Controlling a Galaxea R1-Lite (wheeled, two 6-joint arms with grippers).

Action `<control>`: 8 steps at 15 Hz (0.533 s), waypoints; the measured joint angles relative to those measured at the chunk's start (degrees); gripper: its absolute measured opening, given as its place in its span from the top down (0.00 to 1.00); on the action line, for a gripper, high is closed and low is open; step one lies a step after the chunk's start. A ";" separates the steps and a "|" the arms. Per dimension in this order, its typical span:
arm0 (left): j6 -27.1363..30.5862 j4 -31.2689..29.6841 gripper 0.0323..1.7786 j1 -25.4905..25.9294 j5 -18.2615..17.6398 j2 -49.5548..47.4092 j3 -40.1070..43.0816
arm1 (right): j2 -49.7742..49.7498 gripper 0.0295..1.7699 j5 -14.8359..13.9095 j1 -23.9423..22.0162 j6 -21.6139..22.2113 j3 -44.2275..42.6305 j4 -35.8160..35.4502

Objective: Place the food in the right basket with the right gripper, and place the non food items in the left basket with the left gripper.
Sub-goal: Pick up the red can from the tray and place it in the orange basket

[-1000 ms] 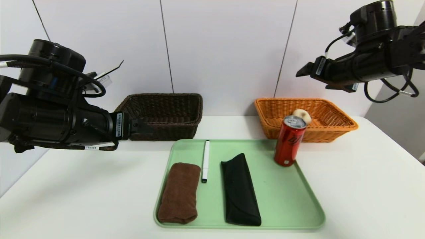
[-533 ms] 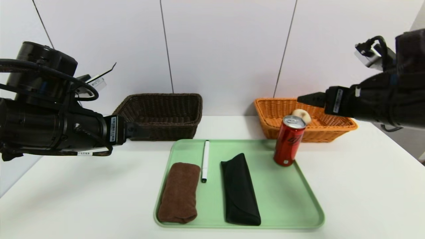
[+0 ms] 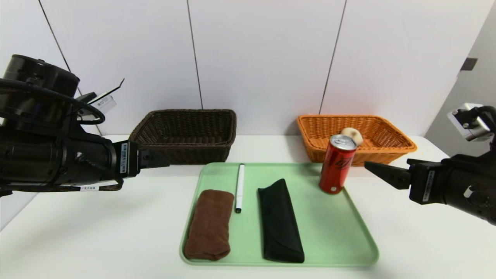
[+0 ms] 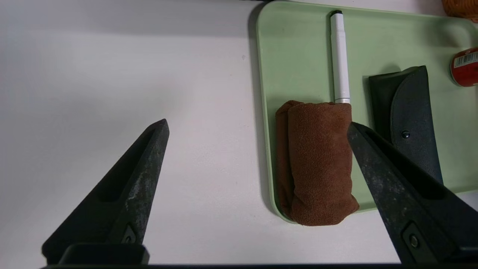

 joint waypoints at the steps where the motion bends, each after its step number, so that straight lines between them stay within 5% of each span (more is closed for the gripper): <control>1: 0.02 -0.02 0.05 0.00 0.02 -0.20 0.02 | 0.22 0.04 -0.13 0.09 0.11 2.72 -3.13; 6: 0.02 -0.05 0.05 0.01 0.02 -1.00 0.55 | 7.06 0.04 -4.83 1.82 -0.29 13.67 -25.71; 8: 0.07 0.09 0.05 0.04 0.02 -1.39 0.78 | 9.20 0.04 -6.86 4.02 -0.29 16.09 -29.05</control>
